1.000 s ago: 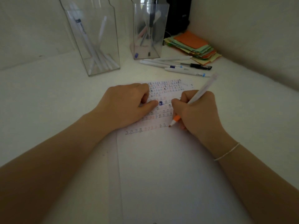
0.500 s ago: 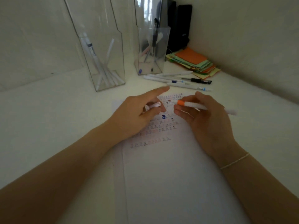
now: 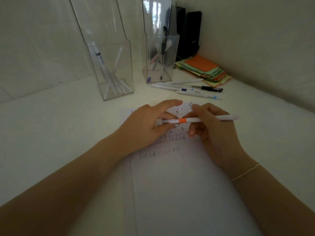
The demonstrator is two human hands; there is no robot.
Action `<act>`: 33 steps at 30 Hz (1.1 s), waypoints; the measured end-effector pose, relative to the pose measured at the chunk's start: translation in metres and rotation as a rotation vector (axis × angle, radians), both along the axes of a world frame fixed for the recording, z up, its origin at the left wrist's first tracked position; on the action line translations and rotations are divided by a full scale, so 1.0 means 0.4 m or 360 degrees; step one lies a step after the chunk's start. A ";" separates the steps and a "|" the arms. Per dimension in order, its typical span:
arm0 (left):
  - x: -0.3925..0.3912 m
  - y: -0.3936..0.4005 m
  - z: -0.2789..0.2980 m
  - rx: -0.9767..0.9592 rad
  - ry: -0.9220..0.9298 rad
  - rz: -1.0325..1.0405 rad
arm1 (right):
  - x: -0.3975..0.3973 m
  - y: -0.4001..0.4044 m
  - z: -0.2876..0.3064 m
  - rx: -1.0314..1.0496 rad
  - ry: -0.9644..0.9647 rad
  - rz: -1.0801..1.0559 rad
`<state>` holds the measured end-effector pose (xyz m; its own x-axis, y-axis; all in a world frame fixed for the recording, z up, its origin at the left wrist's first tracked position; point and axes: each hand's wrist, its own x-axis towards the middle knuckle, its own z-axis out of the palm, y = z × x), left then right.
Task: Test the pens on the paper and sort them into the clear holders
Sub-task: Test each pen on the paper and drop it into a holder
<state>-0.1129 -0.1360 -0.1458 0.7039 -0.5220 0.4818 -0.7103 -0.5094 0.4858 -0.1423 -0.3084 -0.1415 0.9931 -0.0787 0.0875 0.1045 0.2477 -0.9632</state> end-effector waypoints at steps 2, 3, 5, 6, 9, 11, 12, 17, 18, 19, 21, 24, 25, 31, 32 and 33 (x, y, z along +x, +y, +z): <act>0.001 -0.002 -0.001 0.0073 -0.0160 -0.0053 | -0.002 -0.001 -0.002 -0.0088 -0.0002 0.0026; 0.002 -0.003 -0.002 0.0066 -0.0161 -0.0080 | -0.002 -0.001 -0.001 -0.0108 -0.0004 0.0045; -0.002 0.000 0.004 -0.0069 -0.0012 -0.0095 | -0.005 -0.002 0.006 -0.0060 -0.0001 0.0125; -0.005 0.002 0.007 -0.0158 0.0130 -0.0107 | -0.005 -0.004 0.009 0.0035 0.0028 0.0179; -0.011 -0.006 0.019 -0.0443 0.0572 -0.0156 | -0.003 -0.004 0.011 0.0189 0.0087 0.0203; -0.018 -0.022 0.027 -0.0678 0.0868 -0.0076 | -0.007 0.006 0.005 -0.0167 -0.0033 0.0066; -0.022 -0.030 0.028 -0.0738 0.0965 -0.0010 | -0.010 0.012 0.001 -0.0366 -0.0093 -0.0001; -0.044 -0.054 0.030 -0.0702 0.0972 0.0160 | -0.026 0.028 0.012 -0.0644 -0.0220 -0.0117; -0.047 -0.056 0.034 -0.0718 0.0979 0.0167 | -0.030 0.030 0.017 -0.0633 -0.0228 -0.0110; -0.047 -0.058 0.039 -0.0756 0.1003 0.0167 | -0.033 0.032 0.024 -0.0632 -0.0228 -0.0104; -0.052 -0.065 0.055 -0.0879 0.1059 0.0149 | -0.038 0.036 0.044 -0.0624 -0.0241 -0.0087; -0.077 -0.085 0.080 -0.0907 0.0959 0.0120 | -0.053 0.009 0.096 -0.0507 -0.0295 -0.0025; -0.088 -0.098 0.087 -0.0866 0.0904 0.0109 | -0.063 -0.013 0.116 -0.0520 -0.0328 -0.0002; -0.151 -0.253 0.102 -0.0273 0.0419 0.0174 | -0.208 -0.241 0.206 -0.0858 -0.0358 -0.0264; -0.162 -0.288 0.099 -0.0133 0.0354 0.0147 | -0.249 -0.295 0.210 -0.0900 -0.0372 -0.0458; -0.173 -0.326 0.092 0.0022 0.0284 0.0096 | -0.295 -0.351 0.207 -0.0961 -0.0388 -0.0694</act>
